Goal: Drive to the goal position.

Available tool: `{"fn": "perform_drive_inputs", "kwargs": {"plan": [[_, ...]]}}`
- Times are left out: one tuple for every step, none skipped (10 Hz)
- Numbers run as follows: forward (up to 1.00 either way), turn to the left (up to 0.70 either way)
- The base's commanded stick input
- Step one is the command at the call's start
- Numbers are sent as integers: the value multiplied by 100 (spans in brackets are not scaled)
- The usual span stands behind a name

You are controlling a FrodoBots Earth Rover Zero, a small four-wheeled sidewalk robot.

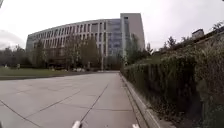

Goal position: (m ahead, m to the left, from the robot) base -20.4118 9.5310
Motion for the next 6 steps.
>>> {"fn": "perform_drive_inputs", "kwargs": {"plan": [[6, 0], [6, 0], [7, 0], [7, 0], [6, 0], [6, 0]]}}
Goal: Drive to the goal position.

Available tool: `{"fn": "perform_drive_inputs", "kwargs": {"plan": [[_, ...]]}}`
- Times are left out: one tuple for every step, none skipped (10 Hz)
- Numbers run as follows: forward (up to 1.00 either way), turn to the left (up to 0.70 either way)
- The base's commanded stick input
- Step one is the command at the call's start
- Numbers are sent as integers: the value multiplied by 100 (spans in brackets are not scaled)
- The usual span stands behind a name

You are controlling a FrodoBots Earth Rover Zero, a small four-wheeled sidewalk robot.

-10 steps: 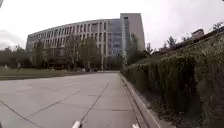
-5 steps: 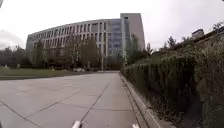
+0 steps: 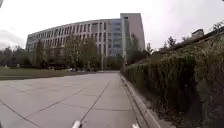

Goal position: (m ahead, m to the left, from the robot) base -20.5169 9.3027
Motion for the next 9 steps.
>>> {"fn": "perform_drive_inputs", "kwargs": {"plan": [[6, 0], [7, 0], [7, 0], [6, 0], [7, 0], [6, 0], [7, 0], [7, 0], [6, 0]]}}
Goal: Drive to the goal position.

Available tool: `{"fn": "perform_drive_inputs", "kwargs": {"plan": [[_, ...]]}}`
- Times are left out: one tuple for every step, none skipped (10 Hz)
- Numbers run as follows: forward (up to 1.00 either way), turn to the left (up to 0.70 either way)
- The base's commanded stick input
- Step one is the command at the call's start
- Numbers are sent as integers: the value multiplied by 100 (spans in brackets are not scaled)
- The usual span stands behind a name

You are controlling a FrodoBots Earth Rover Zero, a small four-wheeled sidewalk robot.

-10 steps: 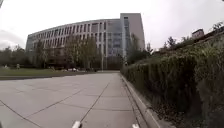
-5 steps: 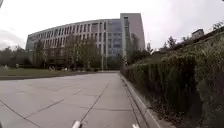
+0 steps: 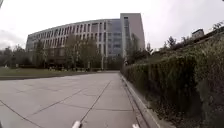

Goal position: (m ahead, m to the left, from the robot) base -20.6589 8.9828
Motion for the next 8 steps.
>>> {"fn": "perform_drive_inputs", "kwargs": {"plan": [[6, 0], [6, 0], [7, 0], [7, 0], [6, 0], [6, 0], [6, 0], [6, 0]]}}
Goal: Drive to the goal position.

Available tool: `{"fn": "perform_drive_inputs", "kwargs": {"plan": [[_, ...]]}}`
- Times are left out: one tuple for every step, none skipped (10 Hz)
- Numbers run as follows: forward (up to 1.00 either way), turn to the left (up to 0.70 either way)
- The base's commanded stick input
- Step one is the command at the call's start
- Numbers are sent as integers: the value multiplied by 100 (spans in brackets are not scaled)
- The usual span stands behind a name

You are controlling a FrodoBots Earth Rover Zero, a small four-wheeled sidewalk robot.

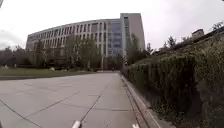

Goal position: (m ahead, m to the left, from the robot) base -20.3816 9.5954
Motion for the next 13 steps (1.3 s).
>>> {"fn": "perform_drive_inputs", "kwargs": {"plan": [[7, 0], [6, 0], [6, 0], [6, 0], [6, 0], [6, 0], [6, 0], [6, 0], [6, 0], [7, 0], [7, 0], [7, 0], [6, 0]]}}
